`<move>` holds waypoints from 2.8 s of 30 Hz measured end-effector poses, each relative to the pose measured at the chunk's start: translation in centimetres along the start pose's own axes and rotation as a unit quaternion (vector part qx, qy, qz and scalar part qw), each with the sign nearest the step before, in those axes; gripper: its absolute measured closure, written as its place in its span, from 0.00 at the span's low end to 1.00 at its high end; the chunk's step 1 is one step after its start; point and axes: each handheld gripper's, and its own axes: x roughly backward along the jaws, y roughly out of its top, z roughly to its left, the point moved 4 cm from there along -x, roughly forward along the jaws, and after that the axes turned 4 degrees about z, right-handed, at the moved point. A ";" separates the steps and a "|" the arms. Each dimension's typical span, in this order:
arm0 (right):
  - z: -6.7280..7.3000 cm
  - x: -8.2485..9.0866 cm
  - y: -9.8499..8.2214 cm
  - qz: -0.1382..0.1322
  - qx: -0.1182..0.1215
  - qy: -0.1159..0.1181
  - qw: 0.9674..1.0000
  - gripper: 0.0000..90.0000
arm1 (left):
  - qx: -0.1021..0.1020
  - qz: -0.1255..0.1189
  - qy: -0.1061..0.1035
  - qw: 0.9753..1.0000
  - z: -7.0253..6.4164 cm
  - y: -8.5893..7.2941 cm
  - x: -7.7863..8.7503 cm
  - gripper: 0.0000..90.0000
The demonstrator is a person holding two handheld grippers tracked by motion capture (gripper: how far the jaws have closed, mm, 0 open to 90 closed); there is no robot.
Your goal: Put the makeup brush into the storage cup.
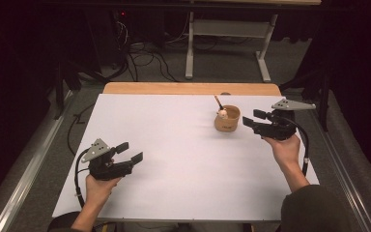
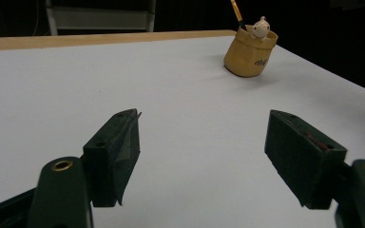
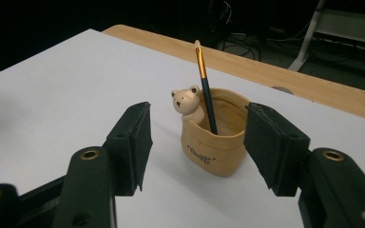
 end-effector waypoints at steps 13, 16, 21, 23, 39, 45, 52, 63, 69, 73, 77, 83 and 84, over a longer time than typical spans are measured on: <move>0.3 0.6 -0.5 -0.005 0.000 0.002 1.000 0.50 | -0.001 0.000 0.000 1.000 0.0 0.0 0.0 0.31; 0.4 0.7 -0.6 -0.006 -0.002 0.004 1.000 0.50 | -0.001 0.001 0.000 1.000 0.0 0.0 0.0 0.31; 0.3 1.0 -0.9 -0.010 -0.003 0.005 1.000 0.50 | -0.001 0.000 0.000 1.000 0.0 0.0 0.0 0.31; 0.3 1.1 -1.1 -0.010 -0.007 0.005 1.000 0.50 | 0.000 0.001 0.000 1.000 0.0 0.0 0.0 0.31; 0.6 2.0 -1.9 -0.017 -0.007 0.011 1.000 0.50 | -0.001 0.001 -0.001 1.000 -0.1 0.0 -0.1 0.31; 0.9 2.2 -2.2 -0.019 -0.006 0.015 1.000 0.49 | 0.000 0.001 -0.001 1.000 -0.1 0.0 -0.1 0.31; 1.1 2.5 -2.5 -0.020 -0.005 0.018 1.000 0.49 | 0.000 0.002 -0.001 1.000 0.0 0.0 -0.1 0.31; 1.5 3.0 -3.2 -0.020 -0.008 0.021 1.000 0.50 | 0.001 0.002 -0.003 1.000 -0.1 0.0 -0.1 0.31; 1.8 3.2 -3.4 -0.022 -0.009 0.025 0.999 0.50 | 0.001 0.002 -0.002 1.000 0.0 0.0 -0.1 0.31; 2.0 3.3 -3.6 -0.023 -0.010 0.028 0.999 0.50 | 0.001 0.002 -0.002 1.000 0.0 0.0 -0.1 0.31; 2.3 3.4 -3.9 -0.022 -0.010 0.029 0.999 0.50 | 0.000 0.002 -0.003 1.000 -0.1 0.0 -0.1 0.31; 2.7 3.5 -4.2 -0.024 -0.007 0.032 0.999 0.50 | 0.000 0.002 -0.003 1.000 -0.1 0.0 -0.1 0.31; 2.7 3.5 -4.3 -0.023 -0.008 0.033 0.999 0.50 | 0.000 0.002 -0.003 1.000 -0.1 0.0 -0.1 0.31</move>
